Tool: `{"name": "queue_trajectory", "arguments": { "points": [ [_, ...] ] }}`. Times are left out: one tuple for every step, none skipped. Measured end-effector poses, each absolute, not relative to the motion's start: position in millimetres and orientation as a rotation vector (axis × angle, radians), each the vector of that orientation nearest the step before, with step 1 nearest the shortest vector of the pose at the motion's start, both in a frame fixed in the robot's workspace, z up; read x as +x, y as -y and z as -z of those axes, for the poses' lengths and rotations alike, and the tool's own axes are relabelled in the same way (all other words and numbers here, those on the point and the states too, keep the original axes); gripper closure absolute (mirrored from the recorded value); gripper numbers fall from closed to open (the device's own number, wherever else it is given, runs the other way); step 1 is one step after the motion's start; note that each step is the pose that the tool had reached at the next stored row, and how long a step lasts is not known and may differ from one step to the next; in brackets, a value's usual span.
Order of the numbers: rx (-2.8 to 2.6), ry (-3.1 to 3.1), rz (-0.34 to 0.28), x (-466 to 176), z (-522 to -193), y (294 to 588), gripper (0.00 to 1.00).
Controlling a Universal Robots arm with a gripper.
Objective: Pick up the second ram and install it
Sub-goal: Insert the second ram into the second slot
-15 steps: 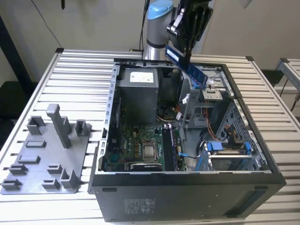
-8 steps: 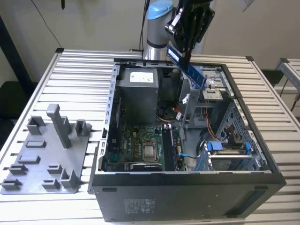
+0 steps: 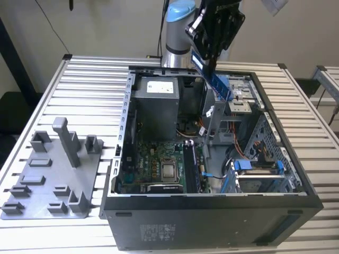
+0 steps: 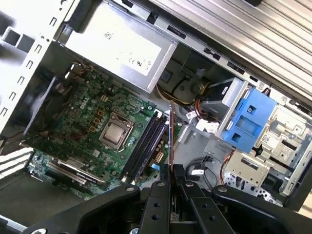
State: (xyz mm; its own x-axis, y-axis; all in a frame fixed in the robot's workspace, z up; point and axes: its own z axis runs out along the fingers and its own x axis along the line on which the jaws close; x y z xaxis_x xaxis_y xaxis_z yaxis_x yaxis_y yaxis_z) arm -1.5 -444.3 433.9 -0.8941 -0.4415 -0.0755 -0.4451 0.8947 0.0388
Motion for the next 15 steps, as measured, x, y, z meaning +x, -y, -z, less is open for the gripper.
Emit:
{"name": "queue_trajectory", "arguments": {
  "points": [
    [-0.674, -3.001, -0.084, -1.5, -433.7, 444.3, 0.86],
    [-0.65, -3.005, -0.083, -1.5, -433.6, 444.3, 0.86],
    [-0.625, -3.01, -0.082, -1.5, -433.4, 444.3, 0.86],
    [-0.596, -3.016, -0.081, -1.5, -433.2, 444.3, 0.86],
    [-0.57, -3.02, -0.08, -1.5, -433.1, 444.3, 0.86],
    [-0.544, -3.025, -0.079, -1.5, -432.9, 444.3, 0.86],
    [-0.518, -3.029, -0.078, -1.5, -432.8, 444.3, 0.86],
    [-0.491, -3.033, -0.078, -1.5, -432.6, 444.3, 0.86],
    [-0.464, -3.037, -0.077, -1.5, -432.4, 444.3, 0.86],
    [-0.438, -3.04, -0.076, -1.5, -432.2, 444.3, 0.86],
    [-0.413, -3.043, -0.075, -1.5, -432.0, 444.3, 0.86],
    [-0.387, -3.046, -0.074, -1.5, -431.8, 444.3, 0.86],
    [-0.363, -3.049, -0.073, -1.5, -431.6, 444.3, 0.86],
    [-0.337, -3.052, -0.072, -1.5, -431.5, 444.3, 0.86],
    [-0.314, -3.055, -0.072, -1.5, -431.4, 444.3, 0.86]
  ]
}}
